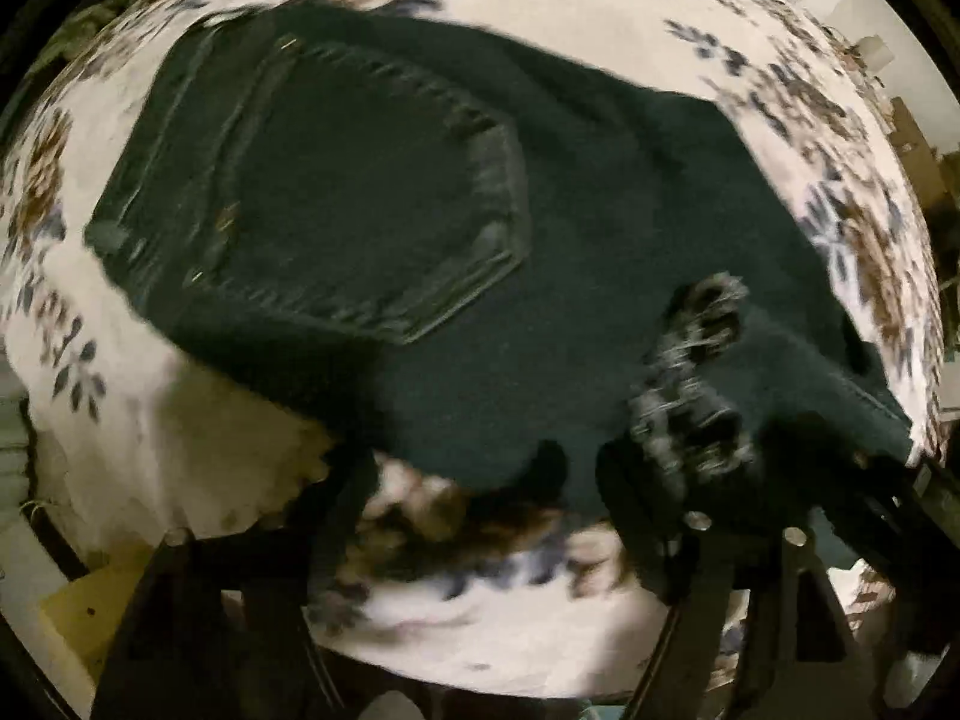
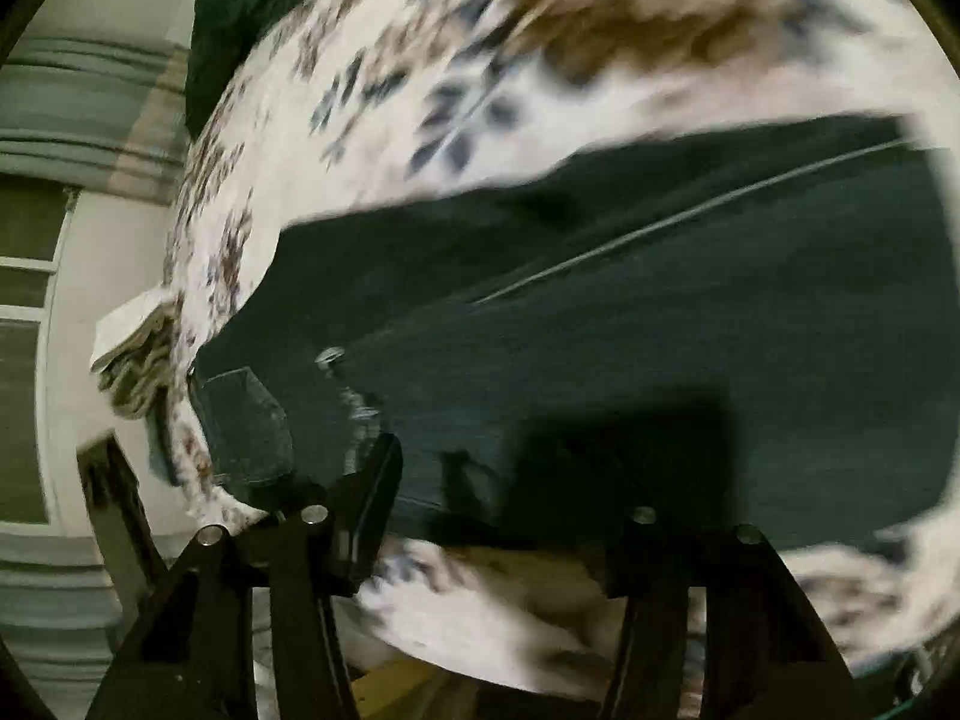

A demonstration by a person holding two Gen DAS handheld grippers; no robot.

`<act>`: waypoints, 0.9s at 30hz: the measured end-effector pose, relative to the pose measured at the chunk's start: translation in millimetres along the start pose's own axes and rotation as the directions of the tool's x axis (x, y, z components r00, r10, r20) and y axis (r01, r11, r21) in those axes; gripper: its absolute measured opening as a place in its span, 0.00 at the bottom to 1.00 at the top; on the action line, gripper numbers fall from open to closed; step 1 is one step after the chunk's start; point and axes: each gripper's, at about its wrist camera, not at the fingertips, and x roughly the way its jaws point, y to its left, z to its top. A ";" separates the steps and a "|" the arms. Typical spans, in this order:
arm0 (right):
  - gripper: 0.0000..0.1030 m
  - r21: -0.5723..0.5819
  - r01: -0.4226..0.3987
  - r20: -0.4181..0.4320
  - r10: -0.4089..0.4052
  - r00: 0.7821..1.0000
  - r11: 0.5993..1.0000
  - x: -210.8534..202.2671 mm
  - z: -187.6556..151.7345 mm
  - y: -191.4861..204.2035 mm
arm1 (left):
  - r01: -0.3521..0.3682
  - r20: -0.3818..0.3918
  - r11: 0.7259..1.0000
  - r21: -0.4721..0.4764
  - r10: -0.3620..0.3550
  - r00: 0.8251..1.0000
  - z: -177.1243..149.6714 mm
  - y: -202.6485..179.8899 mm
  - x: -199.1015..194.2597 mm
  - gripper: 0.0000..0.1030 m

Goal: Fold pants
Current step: 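Release the hems with the right tool and press the fold flat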

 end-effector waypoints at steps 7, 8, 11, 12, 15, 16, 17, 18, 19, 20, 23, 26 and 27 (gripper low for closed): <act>0.41 -0.165 -0.006 -0.157 -0.020 0.987 0.986 45.6 -40.2 46.6 | 0.015 -0.006 0.998 -0.067 -0.015 1.000 -9.6 35.7 -1.5 0.73; 0.41 -0.166 -0.010 -0.178 -0.020 0.984 0.986 48.8 -47.0 47.2 | 0.022 -0.006 0.996 -0.082 -0.022 1.000 -12.5 43.2 -3.4 0.73; 0.41 -0.145 -0.035 -0.199 0.006 0.980 0.989 43.5 -57.8 47.8 | 0.052 0.008 0.990 -0.129 -0.052 0.999 -19.2 71.7 -9.8 0.73; 0.41 -0.138 -0.053 -0.178 0.027 0.984 0.989 37.0 -56.2 49.4 | 0.059 0.017 0.988 -0.146 -0.057 0.998 -22.6 87.2 -14.9 0.73; 0.44 -0.100 -0.067 -0.072 0.060 0.996 0.993 14.3 -43.6 49.8 | 0.095 0.062 0.970 -0.222 -0.083 0.995 -21.5 119.6 -21.9 0.73; 0.47 -0.090 -0.060 -0.039 0.056 0.998 0.994 12.3 -36.6 49.3 | 0.110 0.086 0.961 -0.255 -0.091 0.992 -19.4 132.9 -24.2 0.73; 0.48 -0.091 -0.035 -0.037 0.032 0.999 0.995 15.5 -32.5 49.2 | 0.136 0.112 0.947 -0.293 -0.107 0.988 -19.6 147.2 -26.0 0.73; 0.48 -0.096 0.007 -0.058 -0.013 0.998 0.995 24.7 -26.6 48.1 | 0.164 0.139 0.929 -0.331 -0.124 0.982 -22.0 158.6 -25.2 0.73; 0.48 -0.101 0.039 -0.101 -0.049 0.994 0.994 36.6 -23.3 44.9 | 0.194 0.165 0.909 -0.369 -0.142 0.976 -18.1 170.0 -25.6 0.73; 0.48 -0.098 0.048 -0.137 -0.062 0.989 0.994 47.0 -22.5 40.7 | 0.232 0.197 0.883 -0.409 -0.163 0.967 -17.9 180.4 -23.4 0.73; 0.48 -0.108 0.042 -0.146 -0.058 0.988 0.993 51.7 -24.0 33.2 | 0.315 0.285 0.823 -0.472 -0.196 0.938 -6.8 202.6 -13.7 0.73; 0.48 -0.122 0.046 -0.132 -0.062 0.989 0.991 43.8 -25.2 27.1 | 0.367 0.324 0.783 -0.502 -0.223 0.920 6.0 212.4 2.6 0.73; 0.48 -0.117 0.048 -0.127 -0.063 0.990 0.992 41.9 -26.6 22.4 | 0.382 0.332 0.769 -0.513 -0.233 0.914 12.9 208.6 12.6 0.73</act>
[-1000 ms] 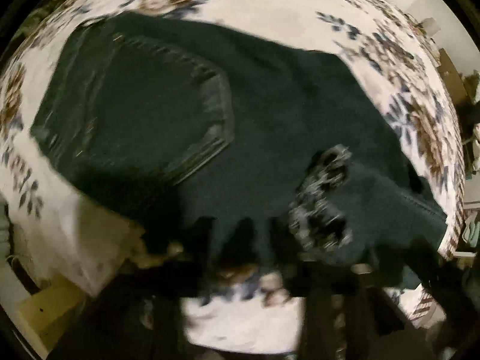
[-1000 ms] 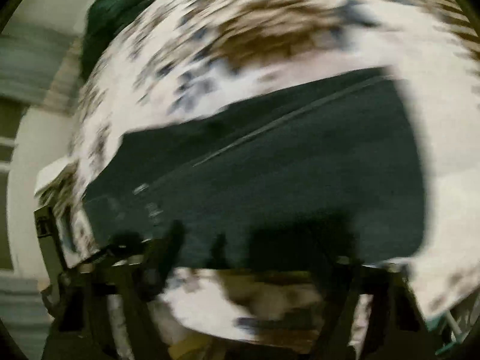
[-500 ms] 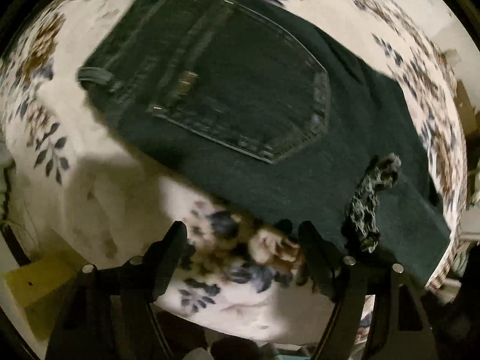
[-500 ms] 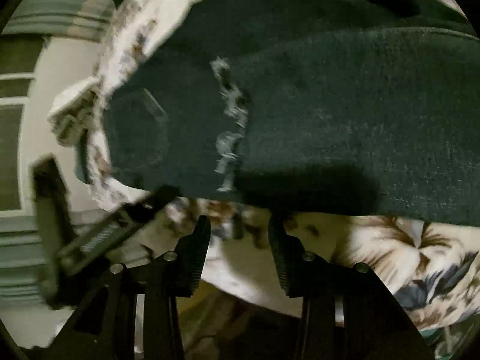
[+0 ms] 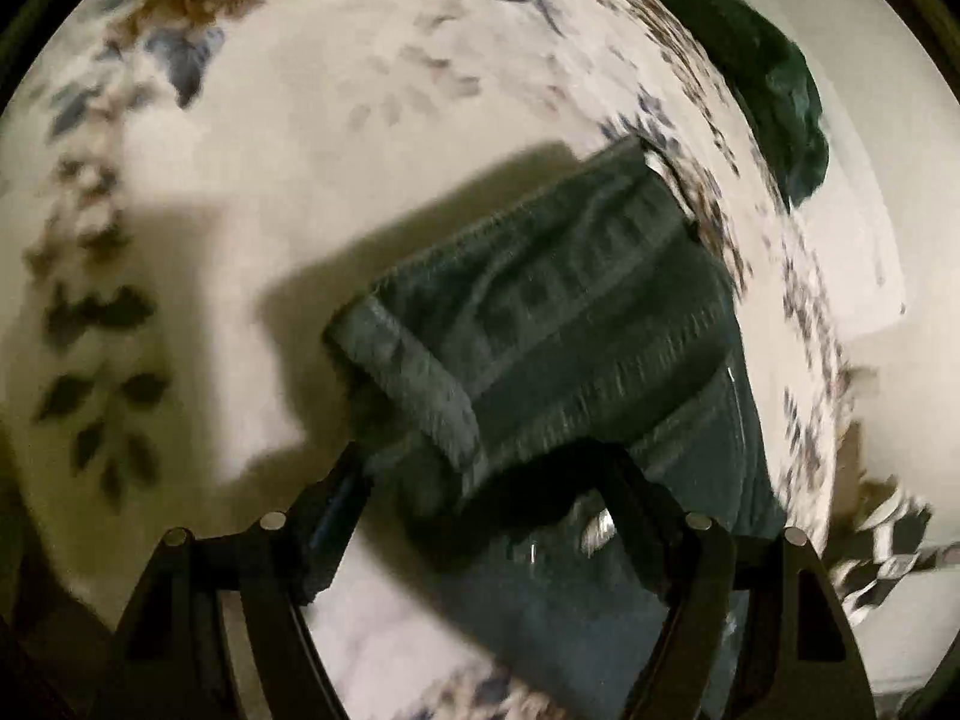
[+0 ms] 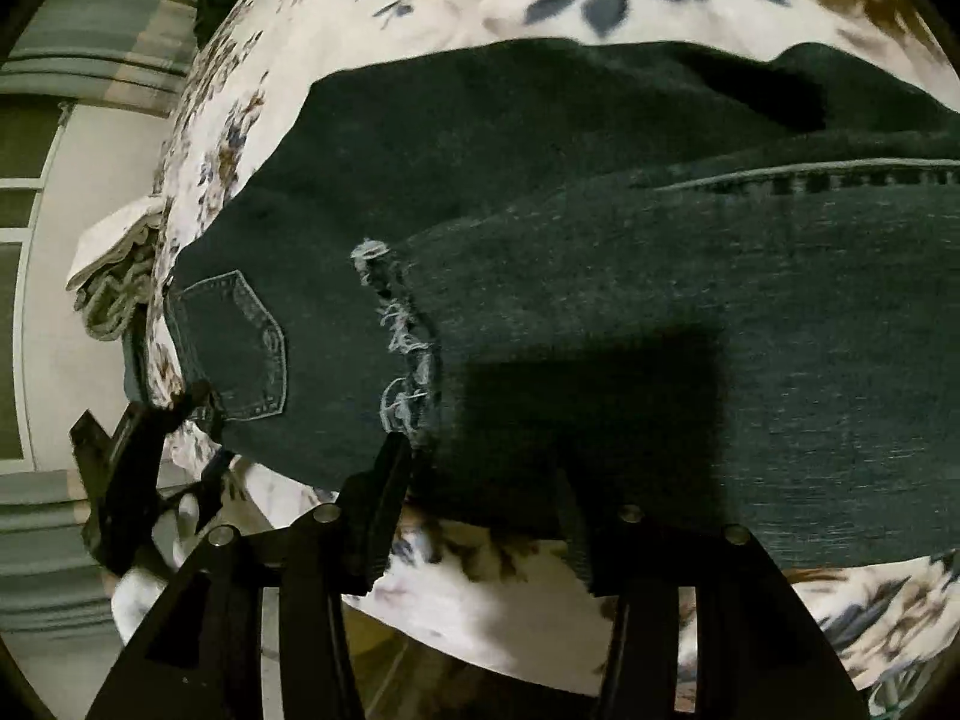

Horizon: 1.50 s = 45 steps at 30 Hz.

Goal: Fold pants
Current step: 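Release the hems with the right tool and press the fold flat, then grasp the waistband with the left tool and lift it up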

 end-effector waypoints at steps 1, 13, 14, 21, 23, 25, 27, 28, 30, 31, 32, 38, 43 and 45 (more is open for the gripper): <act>0.48 0.012 0.004 0.006 -0.005 1.000 1.000 -1.1 -0.7 -3.9 | 0.009 0.008 1.000 -0.009 -0.009 1.000 1.0 0.3 3.1 0.73; 0.48 0.064 0.005 0.030 -0.007 1.000 0.998 -11.2 5.7 -8.8 | 0.034 0.164 0.996 0.082 -0.047 0.985 1.8 -38.7 -1.4 0.23; 0.48 0.061 0.009 0.033 -0.011 0.999 0.998 -9.0 7.7 -5.0 | 0.029 0.184 0.993 0.115 -0.050 0.982 -1.0 -47.0 -11.5 0.22; 0.48 0.117 -0.026 0.109 0.014 0.994 0.993 -45.8 0.6 -27.3 | 0.015 0.286 0.906 0.423 -0.150 0.946 -42.5 -140.0 -89.5 0.21; 0.48 0.152 -0.043 0.137 0.022 0.990 0.987 -62.0 -3.5 -40.4 | 0.007 0.294 0.850 0.527 -0.190 0.937 -64.9 -174.6 -108.1 0.21; 0.48 0.200 -0.070 0.173 0.035 0.984 0.977 -83.1 -9.2 -58.2 | 0.015 0.276 0.780 0.625 -0.239 0.931 -96.1 -206.6 -125.7 0.21; 0.48 0.233 -0.083 0.203 0.035 0.979 0.969 -101.5 -14.5 -73.1 | 0.026 0.241 0.715 0.699 -0.269 0.933 -127.5 -235.9 -131.9 0.21; 0.48 0.254 -0.088 0.225 0.029 0.974 0.963 -115.0 -18.4 -84.4 | 0.040 0.212 0.676 0.736 -0.285 0.935 -147.0 -251.3 -131.4 0.21; 0.48 0.288 -0.097 0.260 0.020 0.965 0.953 -137.3 -26.4 -103.7 | 0.060 0.159 0.603 0.795 -0.304 0.939 -187.3 -278.0 -123.0 0.20; 0.48 0.305 -0.100 0.276 0.012 0.961 0.947 -149.1 -30.8 -115.1 | 0.078 0.124 0.572 0.817 -0.306 0.944 -205.1 -289.3 -116.5 0.20; 0.48 0.321 -0.101 0.289 0.004 0.957 0.942 -158.6 -35.5 -125.1 | 0.095 0.095 0.549 0.830 -0.307 0.947 -220.8 -298.7 -109.6 0.20; 0.48 0.418 -0.070 0.338 -0.084 0.937 0.906 -213.9 -67.2 -196.8 | 0.170 -0.084 0.392 0.904 -0.226 0.971 -338.7 -348.0 -37.6 0.20; 0.48 0.477 -0.033 0.355 -0.159 0.921 0.878 -243.6 -95.6 -249.4 | 0.127 -0.104 0.275 0.953 -0.098 0.990 -404.4 -360.2 23.6 0.21; 0.48 0.499 -0.025 0.350 -0.176 0.920 0.866 -250.1 -103.8 -265.9 | 0.106 -0.105 0.235 0.966 -0.014 0.994 -418.6 -363.4 43.4 0.25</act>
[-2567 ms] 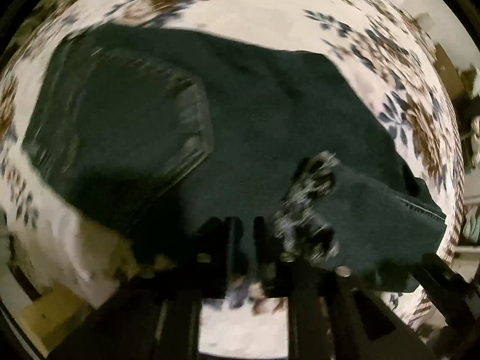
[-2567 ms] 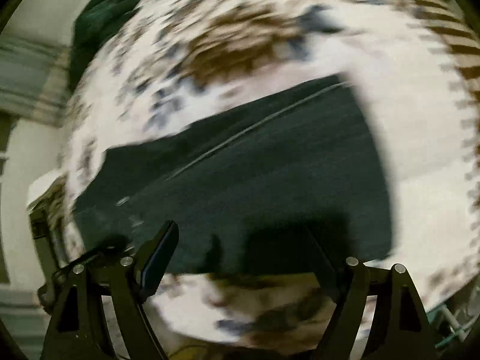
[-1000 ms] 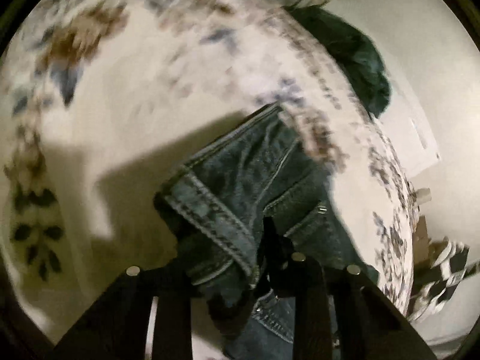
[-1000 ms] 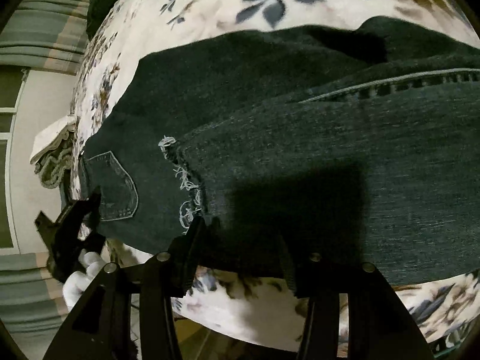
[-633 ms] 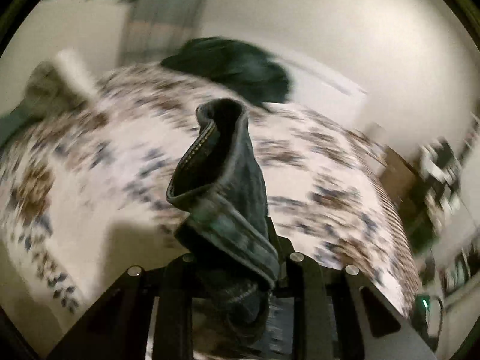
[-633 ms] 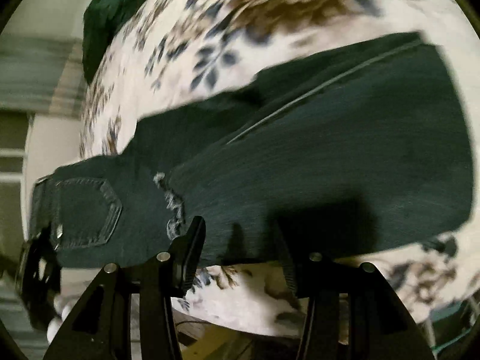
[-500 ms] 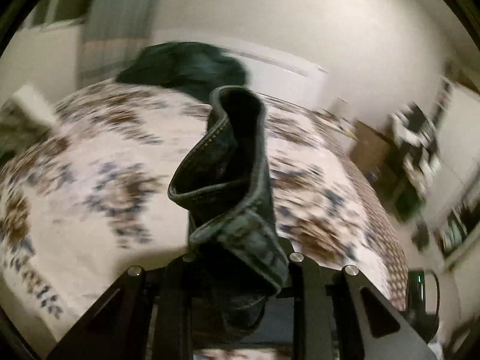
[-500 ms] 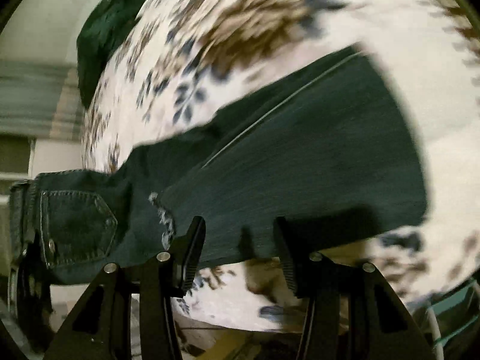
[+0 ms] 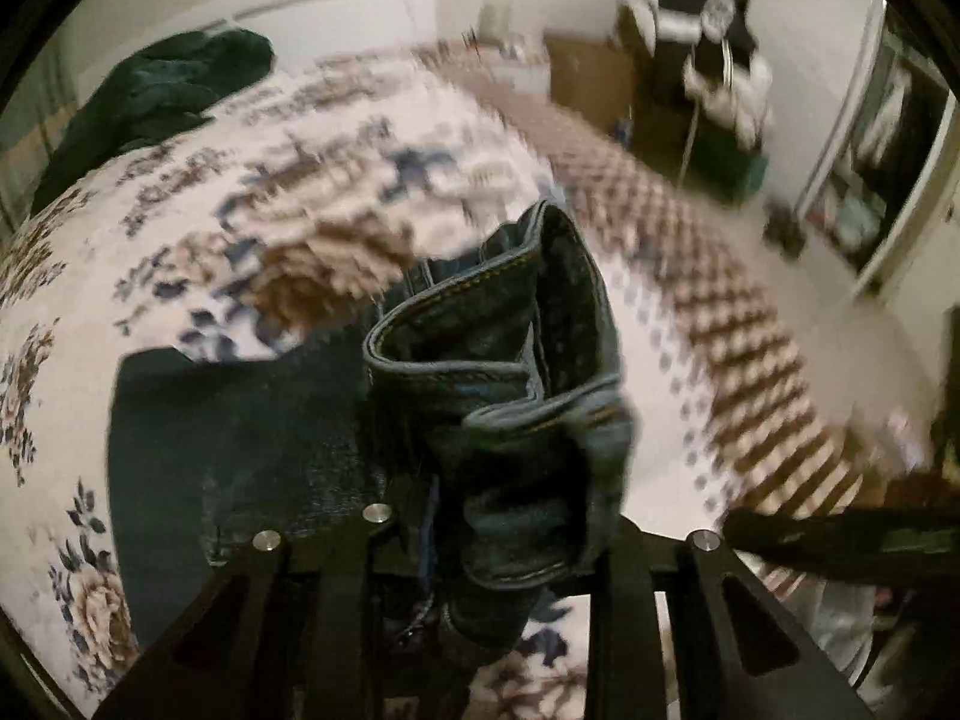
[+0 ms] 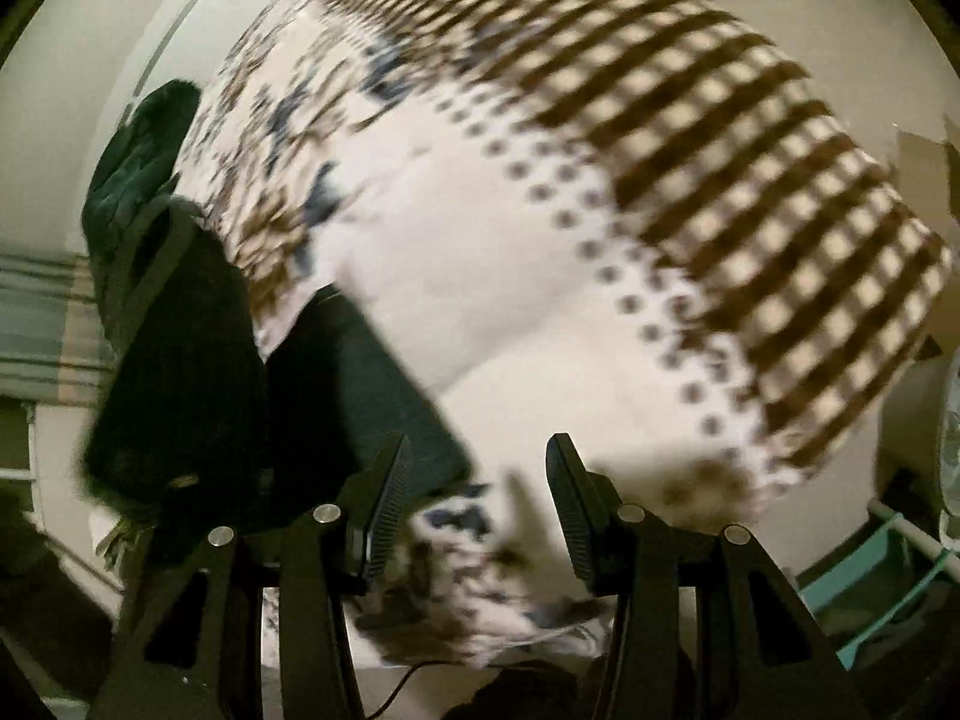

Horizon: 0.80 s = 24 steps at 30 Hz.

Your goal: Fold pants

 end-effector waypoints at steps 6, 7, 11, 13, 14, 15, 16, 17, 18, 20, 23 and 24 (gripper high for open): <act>0.78 -0.006 0.017 -0.020 -0.017 1.000 1.000 -6.4 -1.4 -21.1 | 0.122 -0.110 0.992 -0.032 -0.125 0.986 -1.1 -11.8 -8.2 0.76; 0.83 -0.012 0.006 -0.011 -0.006 1.000 1.000 -8.1 0.6 -21.7 | 0.139 -0.115 0.989 -0.054 -0.145 0.983 0.7 -7.6 -13.4 0.81; 0.97 -0.002 -0.081 0.011 0.081 0.997 0.997 -7.7 13.9 -15.0 | 0.167 -0.102 0.963 -0.213 -0.192 0.976 6.0 39.4 -43.4 0.83; 0.97 -0.027 -0.120 0.007 0.120 0.993 0.992 0.2 24.7 -1.2 | 0.117 -0.083 0.958 -0.260 -0.143 0.986 7.5 71.0 -54.4 0.83; 0.97 -0.034 -0.135 0.002 0.135 0.991 0.990 4.4 29.0 4.8 | 0.077 -0.081 0.955 -0.288 -0.104 0.991 5.9 92.4 -59.2 0.83; 0.97 -0.039 -0.156 -0.007 0.156 0.988 0.987 9.7 33.5 11.9 | 0.042 -0.086 0.951 -0.308 -0.072 0.994 3.6 109.9 -60.1 0.83; 0.97 -0.045 -0.189 -0.024 0.188 0.982 0.981 16.4 38.8 20.2 | 0.012 -0.096 0.946 -0.323 -0.045 0.994 0.7 125.8 -59.2 0.83; 0.97 -0.044 -0.222 -0.043 0.221 0.974 0.974 24.4 43.9 28.6 | -0.025 -0.122 0.942 -0.336 -0.017 0.992 -3.5 144.1 -54.3 0.83; 0.97 -0.039 -0.250 -0.066 0.248 0.967 0.967 33.8 48.4 36.0 | -0.059 -0.150 0.937 -0.344 0.007 0.989 -7.0 158.8 -48.3 0.83; 0.97 -0.015 -0.267 -0.131 0.263 0.956 0.964 57.5 55.4 44.7 | -0.106 -0.185 0.923 -0.369 0.039 0.982 -13.8 183.1 -38.7 0.83; 0.91 0.035 -0.166 -0.271 0.170 0.948 0.985 104.8 58.5 42.2 | -0.151 -0.218 0.905 -0.397 0.067 0.974 -18.9 211.2 -24.2 0.83; 0.79 0.086 -0.211 -0.290 0.227 0.930 0.974 114.4 55.4 37.0 | -0.146 -0.225 0.901 -0.409 0.055 0.973 -19.1 218.1 -18.1 0.83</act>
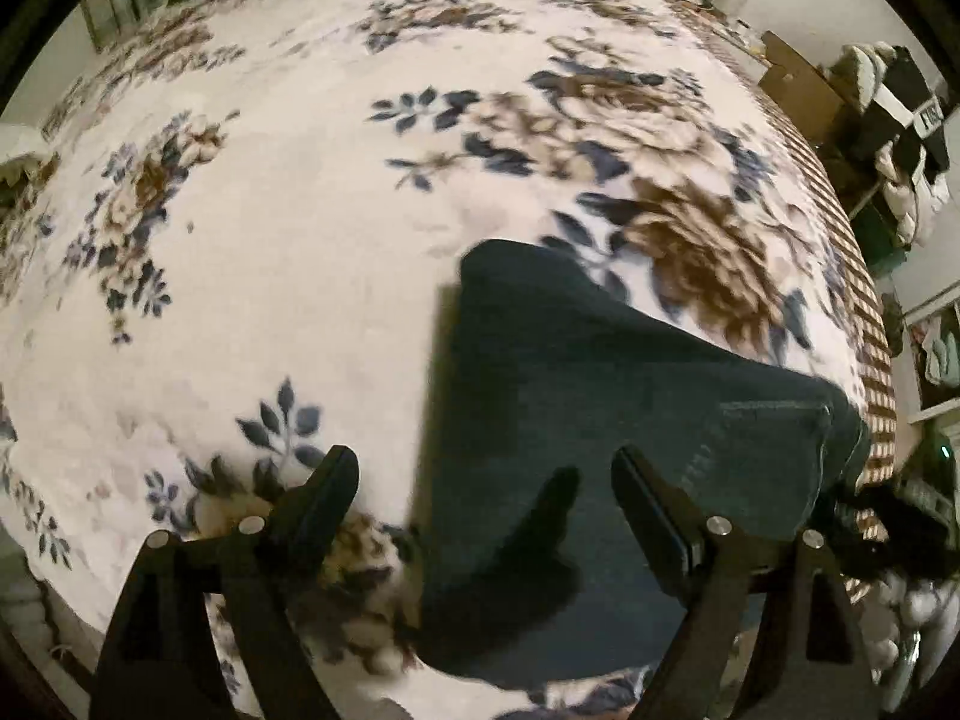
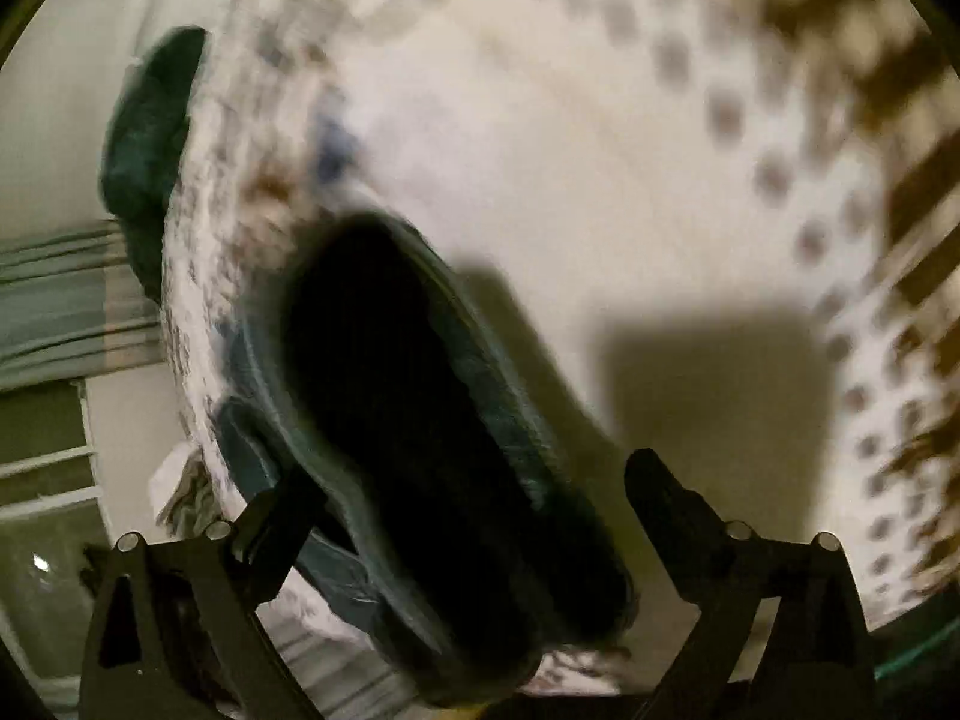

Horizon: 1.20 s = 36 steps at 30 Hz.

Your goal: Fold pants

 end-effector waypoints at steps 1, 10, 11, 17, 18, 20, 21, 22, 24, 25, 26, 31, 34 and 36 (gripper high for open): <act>0.49 0.008 -0.051 0.007 0.051 0.999 0.999 0.0 -1.6 -1.5 | 0.003 -0.006 1.000 -0.005 -0.003 1.000 1.7 1.9 3.0 0.83; 0.16 0.026 0.113 0.122 -0.115 0.986 0.993 -36.3 -20.2 -13.4 | 0.122 -0.071 0.990 -0.064 -0.127 0.989 36.2 -9.6 36.5 0.83; 0.26 0.012 0.126 0.118 -0.126 0.985 0.992 -34.4 -18.7 -12.4 | 0.134 -0.078 0.988 -0.071 -0.139 0.987 40.4 -10.7 41.4 0.83; 0.42 -0.003 0.109 0.097 -0.108 0.989 0.994 -38.7 -30.6 -10.6 | 0.144 -0.147 0.982 -0.121 -0.161 0.976 62.0 -8.1 81.4 0.91; 0.42 -0.022 0.152 0.087 -0.150 0.985 0.988 -34.3 -32.9 -11.3 | 0.165 -0.164 0.974 -0.156 -0.190 0.968 63.8 -2.6 90.2 0.93; 0.42 -0.036 0.197 0.074 -0.194 0.978 0.980 -27.0 -32.8 -20.3 | 0.186 -0.168 0.966 -0.180 -0.217 0.962 66.0 2.0 92.6 0.95; 0.42 -0.024 0.191 0.073 -0.189 0.979 0.981 -24.6 -31.8 -23.4 | 0.196 -0.169 0.962 -0.190 -0.229 0.959 67.4 4.2 89.9 0.95; 0.42 -0.024 0.197 0.070 -0.195 0.978 0.980 -23.1 -31.1 -22.2 | 0.203 -0.163 0.959 -0.197 -0.237 0.958 67.8 5.7 85.4 0.95; 0.44 -0.036 0.214 0.070 -0.211 0.975 0.976 -24.1 -32.1 -16.6 | 0.213 -0.147 0.958 -0.193 -0.243 0.959 65.8 8.9 74.0 0.94; 0.48 -0.011 0.185 0.067 -0.184 0.981 0.983 -26.5 -32.9 -16.0 | 0.207 -0.144 0.961 -0.185 -0.235 0.961 64.2 9.6 69.2 0.94; 0.51 0.033 0.133 0.053 -0.135 0.989 0.991 -26.9 -33.3 -22.0 | 0.209 -0.136 0.962 -0.178 -0.234 0.963 61.3 10.8 63.3 0.94; 0.46 0.173 -0.039 0.037 0.033 0.999 0.984 -22.5 -45.0 -43.6 | 0.219 -0.146 0.961 -0.169 -0.244 0.959 38.7 13.3 55.1 0.94; 0.24 0.144 -0.011 0.072 0.000 0.997 0.989 -20.3 -45.9 -36.3 | 0.192 -0.172 0.970 -0.148 -0.216 0.961 23.6 14.1 57.8 0.94; 0.15 0.094 0.058 0.125 -0.069 0.990 0.994 -28.1 -44.8 -25.6 | 0.211 -0.168 0.966 -0.149 -0.235 0.957 15.4 16.4 55.8 0.95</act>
